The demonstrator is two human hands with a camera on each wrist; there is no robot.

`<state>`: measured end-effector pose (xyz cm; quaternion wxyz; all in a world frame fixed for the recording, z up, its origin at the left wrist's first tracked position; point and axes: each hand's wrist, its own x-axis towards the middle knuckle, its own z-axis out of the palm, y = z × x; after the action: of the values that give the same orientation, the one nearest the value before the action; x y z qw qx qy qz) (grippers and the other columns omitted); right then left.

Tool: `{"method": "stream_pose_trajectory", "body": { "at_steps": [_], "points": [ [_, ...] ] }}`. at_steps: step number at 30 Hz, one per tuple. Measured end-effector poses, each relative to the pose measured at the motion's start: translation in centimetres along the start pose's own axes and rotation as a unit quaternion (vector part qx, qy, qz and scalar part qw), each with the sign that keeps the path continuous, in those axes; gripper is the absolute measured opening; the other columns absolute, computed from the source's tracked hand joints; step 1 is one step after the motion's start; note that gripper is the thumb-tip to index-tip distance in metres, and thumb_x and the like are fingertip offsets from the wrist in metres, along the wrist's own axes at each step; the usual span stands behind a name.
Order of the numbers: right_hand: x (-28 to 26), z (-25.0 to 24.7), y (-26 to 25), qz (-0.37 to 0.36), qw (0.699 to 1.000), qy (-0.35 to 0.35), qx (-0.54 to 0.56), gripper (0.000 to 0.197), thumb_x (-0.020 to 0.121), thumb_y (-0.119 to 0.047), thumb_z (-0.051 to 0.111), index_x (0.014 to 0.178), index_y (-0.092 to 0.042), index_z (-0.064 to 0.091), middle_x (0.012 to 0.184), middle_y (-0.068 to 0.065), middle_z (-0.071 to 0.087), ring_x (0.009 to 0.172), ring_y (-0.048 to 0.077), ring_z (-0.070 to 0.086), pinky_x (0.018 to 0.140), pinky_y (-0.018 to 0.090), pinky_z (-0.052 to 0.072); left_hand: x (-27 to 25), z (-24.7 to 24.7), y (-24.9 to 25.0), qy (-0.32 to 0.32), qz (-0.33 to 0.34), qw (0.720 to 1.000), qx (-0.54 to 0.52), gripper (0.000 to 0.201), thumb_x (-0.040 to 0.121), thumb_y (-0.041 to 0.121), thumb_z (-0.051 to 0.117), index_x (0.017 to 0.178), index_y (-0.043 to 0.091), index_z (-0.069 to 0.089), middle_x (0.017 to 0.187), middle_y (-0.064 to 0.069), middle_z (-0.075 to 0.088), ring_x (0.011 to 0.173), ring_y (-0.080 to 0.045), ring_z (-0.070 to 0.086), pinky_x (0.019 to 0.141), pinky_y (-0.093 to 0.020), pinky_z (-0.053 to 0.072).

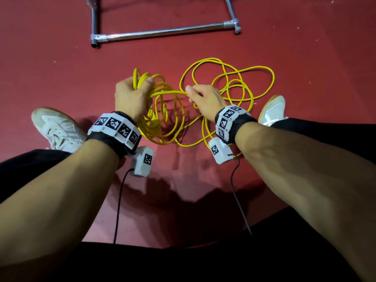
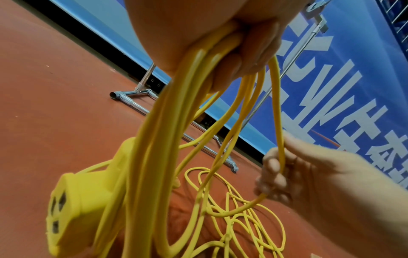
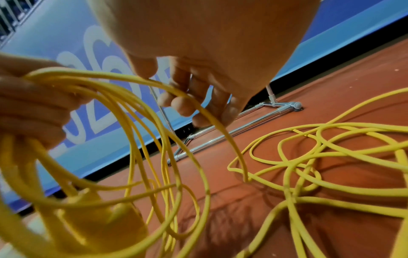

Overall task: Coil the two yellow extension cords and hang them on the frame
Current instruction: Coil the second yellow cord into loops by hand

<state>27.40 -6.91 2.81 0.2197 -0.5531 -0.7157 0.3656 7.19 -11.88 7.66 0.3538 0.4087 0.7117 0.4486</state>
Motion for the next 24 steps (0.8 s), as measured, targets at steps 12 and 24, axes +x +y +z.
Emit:
{"method": "stream_pose_trajectory", "body": {
  "at_steps": [12,24],
  "points": [
    [1.3,1.0,-4.2,-0.088,0.996,0.003,0.022,0.036,0.090,-0.042,0.067,0.064,-0.020,0.056,0.045,-0.010,0.039,0.049,0.006,0.037,0.055,0.018,0.032,-1.2,0.2,0.3,-0.066,0.012,0.996,0.066,0.029,0.094,0.030,0.061,0.070,0.014,0.058,0.046,0.002,0.054,0.036,-0.013,0.045,0.039,-0.021,0.039],
    [1.2,-0.3,-0.4,0.014,1.000,-0.004,-0.017,0.052,0.102,-0.049,0.040,0.071,-0.016,0.065,0.061,-0.005,0.062,0.060,0.011,0.056,0.069,0.029,0.038,1.0,-0.6,1.5,0.018,0.014,0.998,-0.051,0.025,0.083,0.035,0.064,0.064,0.021,0.057,0.049,0.003,0.048,0.040,-0.015,0.042,0.044,-0.027,0.036]
  ]
}}
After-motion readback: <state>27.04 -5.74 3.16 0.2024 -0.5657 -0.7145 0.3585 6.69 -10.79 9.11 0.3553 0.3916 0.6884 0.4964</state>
